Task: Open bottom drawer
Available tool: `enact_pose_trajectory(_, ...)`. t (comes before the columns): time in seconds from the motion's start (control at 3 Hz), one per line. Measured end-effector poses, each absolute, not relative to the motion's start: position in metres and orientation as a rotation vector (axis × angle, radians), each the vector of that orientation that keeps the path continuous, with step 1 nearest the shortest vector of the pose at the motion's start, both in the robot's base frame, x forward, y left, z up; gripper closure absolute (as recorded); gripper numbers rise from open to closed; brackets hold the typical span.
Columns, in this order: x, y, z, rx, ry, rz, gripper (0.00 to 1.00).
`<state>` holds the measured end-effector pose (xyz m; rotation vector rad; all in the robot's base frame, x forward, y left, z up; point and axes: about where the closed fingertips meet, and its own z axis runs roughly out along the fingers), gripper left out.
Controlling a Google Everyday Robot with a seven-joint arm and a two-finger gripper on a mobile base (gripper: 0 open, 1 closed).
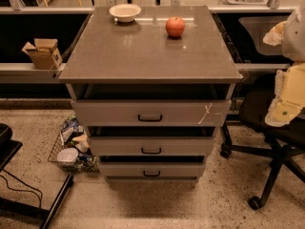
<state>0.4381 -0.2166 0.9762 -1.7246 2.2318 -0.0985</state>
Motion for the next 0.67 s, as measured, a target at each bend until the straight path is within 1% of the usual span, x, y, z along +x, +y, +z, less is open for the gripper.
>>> enact_pose_trajectory(0.33,0.438,-0.217,0.976,-1.725,2.232,-0.098,0.0)
enact_pose_trajectory(0.67,0.434,-0.217,0.951,-1.713,2.25,-0.099,0.0)
